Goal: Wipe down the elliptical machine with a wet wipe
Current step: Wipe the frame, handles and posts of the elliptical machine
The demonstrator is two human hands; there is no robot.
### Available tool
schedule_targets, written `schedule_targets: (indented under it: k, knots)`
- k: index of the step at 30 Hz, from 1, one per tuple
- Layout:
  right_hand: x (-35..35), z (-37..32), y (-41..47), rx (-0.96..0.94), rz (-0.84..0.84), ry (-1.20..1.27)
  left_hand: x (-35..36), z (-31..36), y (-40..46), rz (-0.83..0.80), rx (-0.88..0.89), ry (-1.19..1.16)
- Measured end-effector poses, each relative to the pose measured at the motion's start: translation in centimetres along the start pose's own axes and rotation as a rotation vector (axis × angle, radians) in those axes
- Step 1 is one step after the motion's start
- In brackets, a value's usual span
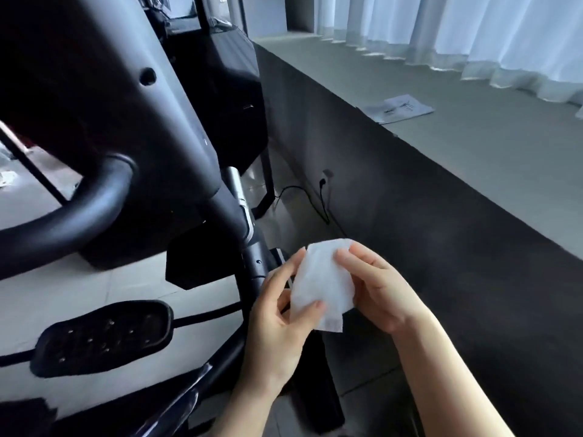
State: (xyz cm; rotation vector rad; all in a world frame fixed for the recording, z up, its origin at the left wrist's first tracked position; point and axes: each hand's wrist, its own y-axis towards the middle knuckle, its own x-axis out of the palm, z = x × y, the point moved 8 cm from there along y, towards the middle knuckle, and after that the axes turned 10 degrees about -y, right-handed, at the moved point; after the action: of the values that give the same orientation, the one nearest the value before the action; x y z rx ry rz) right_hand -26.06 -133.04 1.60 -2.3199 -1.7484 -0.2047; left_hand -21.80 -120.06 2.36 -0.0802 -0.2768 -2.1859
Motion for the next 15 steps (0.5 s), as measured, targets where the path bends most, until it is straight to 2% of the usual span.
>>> schedule_targets:
  k: [4, 7, 10, 15]
  knots:
    - [3.4, -1.3, 2.7, 0.018, -0.215, -0.118, -2.0, 3.6, -0.7, 0.160, 0.228, 0.381]
    - [6.0, -2.3, 4.8, 0.015, -0.365, -0.188, -3.6, 5.5, -1.7, 0.324, 0.254, 0.446]
    - [9.6, -3.7, 5.0, -0.038, -0.553, -0.296, -4.3, 7.8, -3.7, 0.468, 0.330, 0.610]
    - [15.3, -4.4, 2.3, -0.039, -0.916, -0.353, -5.0, 10.3, -8.9, 0.767, 0.278, 0.629]
